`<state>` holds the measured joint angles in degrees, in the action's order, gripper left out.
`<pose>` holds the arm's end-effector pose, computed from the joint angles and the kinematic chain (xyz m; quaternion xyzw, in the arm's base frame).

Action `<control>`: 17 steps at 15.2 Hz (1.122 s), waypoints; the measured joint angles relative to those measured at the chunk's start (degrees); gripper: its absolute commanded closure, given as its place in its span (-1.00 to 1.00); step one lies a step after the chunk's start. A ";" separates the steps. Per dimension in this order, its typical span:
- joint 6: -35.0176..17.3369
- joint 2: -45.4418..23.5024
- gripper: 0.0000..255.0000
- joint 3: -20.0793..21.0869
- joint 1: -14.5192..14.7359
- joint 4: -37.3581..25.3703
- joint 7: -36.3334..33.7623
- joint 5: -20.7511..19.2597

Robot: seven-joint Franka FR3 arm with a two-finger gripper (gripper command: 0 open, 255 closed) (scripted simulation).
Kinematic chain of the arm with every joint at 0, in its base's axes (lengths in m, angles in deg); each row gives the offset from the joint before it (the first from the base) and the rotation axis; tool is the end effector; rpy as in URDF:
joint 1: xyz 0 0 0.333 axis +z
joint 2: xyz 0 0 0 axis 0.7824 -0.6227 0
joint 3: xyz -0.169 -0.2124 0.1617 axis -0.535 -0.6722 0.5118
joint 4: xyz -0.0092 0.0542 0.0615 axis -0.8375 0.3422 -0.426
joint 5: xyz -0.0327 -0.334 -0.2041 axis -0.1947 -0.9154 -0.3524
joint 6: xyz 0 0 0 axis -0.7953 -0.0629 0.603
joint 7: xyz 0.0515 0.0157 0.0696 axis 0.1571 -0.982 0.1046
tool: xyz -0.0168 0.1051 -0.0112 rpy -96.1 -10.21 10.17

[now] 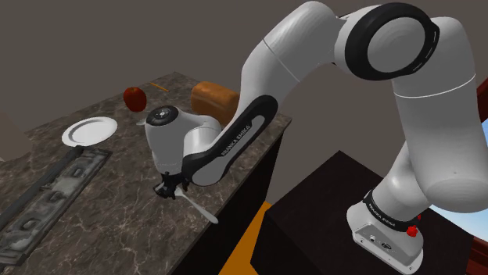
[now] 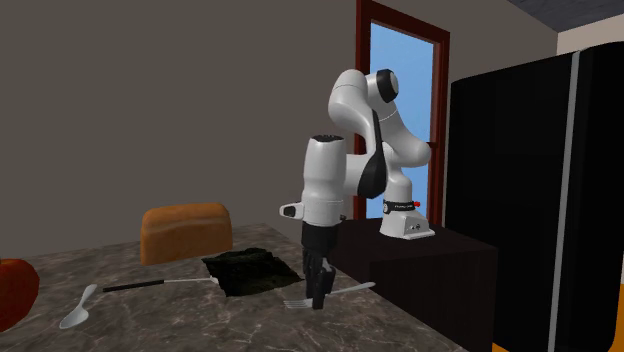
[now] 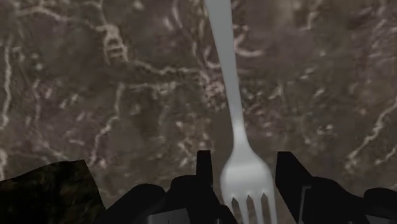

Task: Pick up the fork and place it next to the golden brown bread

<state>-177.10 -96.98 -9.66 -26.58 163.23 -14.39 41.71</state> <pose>0.4639 0.4489 0.1874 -0.9984 -0.0362 -0.0429 0.0035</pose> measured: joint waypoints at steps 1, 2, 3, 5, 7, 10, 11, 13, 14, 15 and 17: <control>0.00 0.05 1.00 -0.02 -0.05 0.02 0.03 0.01; 0.04 -0.04 1.00 0.00 -0.05 -0.13 0.10 0.04; -0.02 -0.14 1.00 0.03 -0.09 -0.27 0.23 0.08; -0.07 0.09 1.00 0.24 -0.11 -0.07 0.21 0.23; 0.46 0.77 1.00 0.70 -0.25 0.18 0.42 0.65; 1.77 2.22 1.00 1.44 -0.64 0.31 0.92 1.45; 2.23 2.78 1.00 1.70 -0.85 0.40 1.15 1.75; 3.04 3.89 1.00 2.17 -1.22 0.66 1.54 2.32; 3.63 4.42 1.00 2.44 -1.42 0.58 1.83 2.66; 4.15 4.86 1.00 2.66 -1.52 0.48 1.99 2.94; 5.36 6.19 1.00 3.25 -1.85 0.55 2.40 3.68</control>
<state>-171.74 -90.79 -6.41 -28.43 163.78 -11.99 45.39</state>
